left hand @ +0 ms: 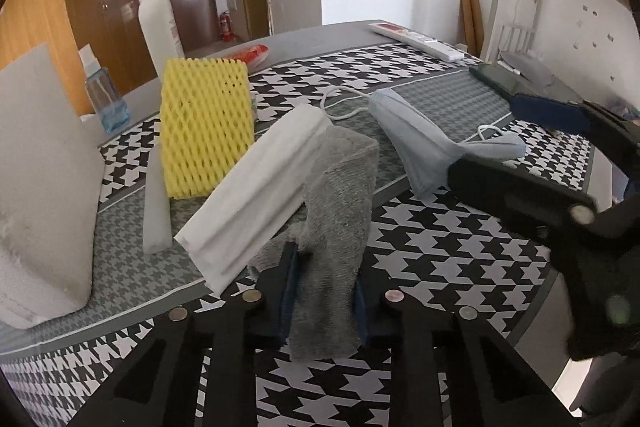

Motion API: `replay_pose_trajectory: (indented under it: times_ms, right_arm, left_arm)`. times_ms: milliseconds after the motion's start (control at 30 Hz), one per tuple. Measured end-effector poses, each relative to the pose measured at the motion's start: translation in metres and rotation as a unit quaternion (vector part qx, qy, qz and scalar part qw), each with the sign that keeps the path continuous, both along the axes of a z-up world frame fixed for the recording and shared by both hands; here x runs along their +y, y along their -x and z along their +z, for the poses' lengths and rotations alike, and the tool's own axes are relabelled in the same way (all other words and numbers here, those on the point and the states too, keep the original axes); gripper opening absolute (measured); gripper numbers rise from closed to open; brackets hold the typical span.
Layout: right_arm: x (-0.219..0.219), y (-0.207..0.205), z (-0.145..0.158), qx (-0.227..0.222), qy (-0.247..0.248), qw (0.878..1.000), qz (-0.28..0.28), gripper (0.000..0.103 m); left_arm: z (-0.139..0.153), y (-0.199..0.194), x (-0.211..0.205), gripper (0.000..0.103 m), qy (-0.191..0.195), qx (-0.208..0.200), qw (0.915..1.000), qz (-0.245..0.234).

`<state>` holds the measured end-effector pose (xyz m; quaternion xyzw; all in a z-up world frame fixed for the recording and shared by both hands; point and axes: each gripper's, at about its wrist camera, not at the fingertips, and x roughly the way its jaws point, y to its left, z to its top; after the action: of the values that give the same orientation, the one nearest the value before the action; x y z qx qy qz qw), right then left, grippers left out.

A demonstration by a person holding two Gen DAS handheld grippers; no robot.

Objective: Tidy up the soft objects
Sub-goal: 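Lift the grey sock with the left tool while the right tool grasps the blue mask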

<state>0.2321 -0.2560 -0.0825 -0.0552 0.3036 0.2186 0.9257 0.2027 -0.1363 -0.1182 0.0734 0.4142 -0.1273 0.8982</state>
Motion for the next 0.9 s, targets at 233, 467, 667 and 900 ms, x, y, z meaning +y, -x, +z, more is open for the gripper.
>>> replay_pose_trajectory:
  times_ms: [233, 467, 667, 900]
  right_arm:
    - [0.008, -0.007, -0.005, 0.019, 0.017, 1.0, 0.012, 0.064]
    - [0.013, -0.008, -0.012, 0.037, 0.04, 0.998, 0.013, 0.038]
    - [0.014, -0.004, -0.014, 0.042, 0.048, 0.998, 0.008, 0.015]
    - [0.009, 0.01, 0.003, 0.022, 0.033, 0.999, -0.002, 0.014]
  left_arm:
    - [0.005, 0.004, 0.007, 0.02, 0.014, -0.001, 0.9999, -0.005]
    - [0.009, 0.01, 0.012, 0.02, 0.021, -0.009, 0.9997, -0.008]
    - [0.012, 0.016, 0.015, 0.018, 0.028, -0.016, 0.9994, -0.007]
    - [0.024, 0.032, 0.019, 0.018, 0.033, -0.038, 0.9987, -0.005]
